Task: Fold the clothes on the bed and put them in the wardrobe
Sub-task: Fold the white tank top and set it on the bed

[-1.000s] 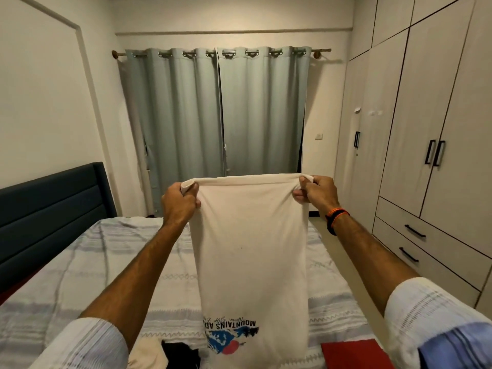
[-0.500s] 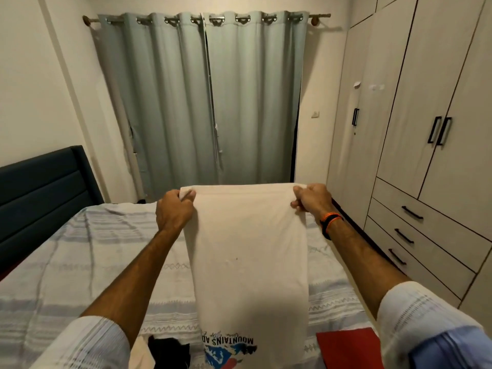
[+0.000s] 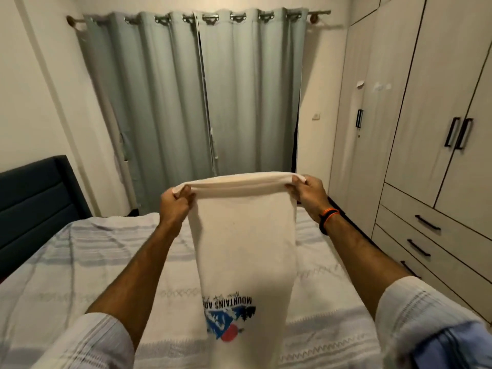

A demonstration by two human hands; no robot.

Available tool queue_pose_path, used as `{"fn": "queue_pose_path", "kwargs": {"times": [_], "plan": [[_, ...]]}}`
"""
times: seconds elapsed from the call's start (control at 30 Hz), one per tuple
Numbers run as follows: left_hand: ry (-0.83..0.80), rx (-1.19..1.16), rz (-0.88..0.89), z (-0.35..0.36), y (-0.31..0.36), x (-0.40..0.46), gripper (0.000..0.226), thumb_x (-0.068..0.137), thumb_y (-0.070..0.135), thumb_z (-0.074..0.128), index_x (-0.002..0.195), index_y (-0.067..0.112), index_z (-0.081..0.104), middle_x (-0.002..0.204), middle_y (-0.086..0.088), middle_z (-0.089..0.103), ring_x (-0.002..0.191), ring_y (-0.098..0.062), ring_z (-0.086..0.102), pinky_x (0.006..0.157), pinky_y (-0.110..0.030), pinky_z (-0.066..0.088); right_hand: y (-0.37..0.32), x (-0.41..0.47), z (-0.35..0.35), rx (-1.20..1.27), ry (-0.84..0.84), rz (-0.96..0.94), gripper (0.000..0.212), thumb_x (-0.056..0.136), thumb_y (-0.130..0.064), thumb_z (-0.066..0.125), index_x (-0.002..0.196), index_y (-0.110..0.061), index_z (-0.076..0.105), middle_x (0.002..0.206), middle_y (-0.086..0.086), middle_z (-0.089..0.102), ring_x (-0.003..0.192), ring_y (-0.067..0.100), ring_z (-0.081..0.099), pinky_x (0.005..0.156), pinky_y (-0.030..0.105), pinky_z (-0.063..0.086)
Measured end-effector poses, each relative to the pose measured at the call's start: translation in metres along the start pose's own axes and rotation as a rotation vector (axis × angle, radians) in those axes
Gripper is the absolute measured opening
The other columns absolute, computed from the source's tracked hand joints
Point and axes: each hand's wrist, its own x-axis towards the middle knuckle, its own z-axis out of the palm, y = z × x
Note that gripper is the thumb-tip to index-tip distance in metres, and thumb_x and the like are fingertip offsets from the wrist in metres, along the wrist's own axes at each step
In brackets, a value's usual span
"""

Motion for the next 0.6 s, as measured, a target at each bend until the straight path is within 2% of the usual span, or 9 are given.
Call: {"fn": "queue_pose_path", "kwargs": {"times": [0.1,0.17,0.23,0.33,0.4,0.5,0.6], "plan": [[0.005,-0.063,0.197,0.008,0.044,0.007,0.010,0.096,0.015,0.061,0.089,0.010,0.063,0.077,-0.001,0.061,0.070,-0.008,0.060,0.076,-0.032,0.053,-0.035,0.011,-0.001,0.058,0.030,-0.192,0.020,0.097,-0.031,0.057,0.099,-0.015,0.068,0.100,0.014,0.069,0.099,0.035,0.066,0.089,0.047,0.056],[0.007,-0.049,0.309,0.006,0.060,0.005,0.011,0.095,0.014,0.062,0.097,0.003,0.062,0.075,0.001,0.060,0.063,0.003,0.059,0.066,-0.019,0.054,-0.053,0.006,-0.005,0.116,0.049,-0.265,0.019,0.098,-0.027,0.057,0.103,-0.012,0.068,0.099,0.011,0.068,0.097,0.028,0.065,0.090,0.044,0.056],[-0.013,-0.093,0.343,0.002,0.066,-0.009,0.005,0.095,0.011,0.061,0.095,0.006,0.061,0.075,0.003,0.061,0.065,0.003,0.061,0.067,-0.017,0.055,-0.061,-0.006,-0.010,0.175,0.054,-0.301,0.014,0.098,-0.023,0.057,0.102,-0.014,0.068,0.097,0.008,0.067,0.096,0.023,0.064,0.091,0.042,0.055],[-0.057,-0.161,0.303,-0.012,0.057,-0.042,0.008,0.096,0.012,0.059,0.088,0.015,0.060,0.078,0.004,0.064,0.076,-0.007,0.064,0.076,-0.023,0.058,-0.056,-0.044,-0.021,0.217,0.026,-0.267,0.013,0.098,-0.021,0.058,0.099,-0.016,0.070,0.097,0.007,0.068,0.096,0.022,0.064,0.092,0.040,0.055],[-0.056,-0.115,0.249,-0.027,0.034,-0.070,0.008,0.096,0.017,0.061,0.089,0.018,0.061,0.085,-0.002,0.064,0.085,-0.016,0.065,0.081,-0.031,0.058,-0.041,-0.080,-0.028,0.226,-0.014,-0.205,0.013,0.098,-0.019,0.059,0.100,-0.015,0.071,0.099,0.009,0.069,0.097,0.022,0.066,0.088,0.036,0.056],[-0.045,0.041,0.148,-0.057,-0.017,-0.120,0.005,0.095,0.022,0.064,0.092,0.017,0.064,0.092,-0.009,0.067,0.092,-0.026,0.066,0.086,-0.043,0.058,-0.006,-0.141,-0.038,0.229,-0.049,-0.073,0.016,0.098,-0.011,0.057,0.108,-0.003,0.068,0.098,0.011,0.069,0.093,0.020,0.067,0.082,0.027,0.057],[-0.096,0.203,0.037,-0.090,-0.074,-0.182,0.006,0.093,0.025,0.066,0.090,0.019,0.065,0.088,-0.011,0.068,0.086,-0.030,0.067,0.082,-0.051,0.058,0.042,-0.211,-0.049,0.133,-0.068,0.092,0.022,0.098,-0.006,0.055,0.112,0.009,0.064,0.100,0.018,0.066,0.088,0.021,0.065,0.082,0.022,0.057]]}}
